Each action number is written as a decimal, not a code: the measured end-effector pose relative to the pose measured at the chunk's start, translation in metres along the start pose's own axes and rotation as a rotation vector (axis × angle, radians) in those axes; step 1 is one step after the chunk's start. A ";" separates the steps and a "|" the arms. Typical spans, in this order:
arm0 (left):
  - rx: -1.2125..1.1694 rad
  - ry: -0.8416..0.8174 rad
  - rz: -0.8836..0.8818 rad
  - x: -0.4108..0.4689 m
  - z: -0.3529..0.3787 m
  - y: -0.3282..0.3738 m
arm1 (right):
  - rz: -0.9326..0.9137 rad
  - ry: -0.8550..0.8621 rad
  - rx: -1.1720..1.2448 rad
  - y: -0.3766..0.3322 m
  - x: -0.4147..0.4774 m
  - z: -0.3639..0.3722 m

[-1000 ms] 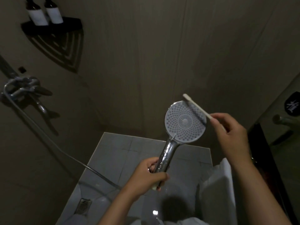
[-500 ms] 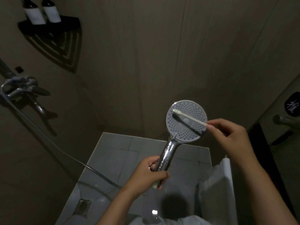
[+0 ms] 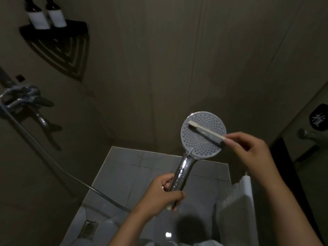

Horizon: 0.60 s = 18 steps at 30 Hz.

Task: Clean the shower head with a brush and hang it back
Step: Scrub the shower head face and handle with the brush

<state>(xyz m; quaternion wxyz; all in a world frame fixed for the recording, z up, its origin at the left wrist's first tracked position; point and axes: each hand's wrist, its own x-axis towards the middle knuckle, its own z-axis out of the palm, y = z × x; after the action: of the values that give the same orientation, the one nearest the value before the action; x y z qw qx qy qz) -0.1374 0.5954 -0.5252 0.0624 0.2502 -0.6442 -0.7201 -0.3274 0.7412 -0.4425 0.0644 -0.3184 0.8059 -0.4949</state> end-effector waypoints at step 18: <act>-0.002 0.026 0.023 -0.007 -0.003 -0.007 | 0.150 0.288 -0.115 0.002 -0.004 -0.005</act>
<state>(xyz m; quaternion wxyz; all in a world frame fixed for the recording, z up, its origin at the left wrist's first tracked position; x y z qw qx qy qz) -0.1283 0.5963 -0.5298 0.0794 0.2520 -0.6453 -0.7168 -0.3275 0.7480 -0.4420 -0.0330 -0.1862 0.8553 -0.4825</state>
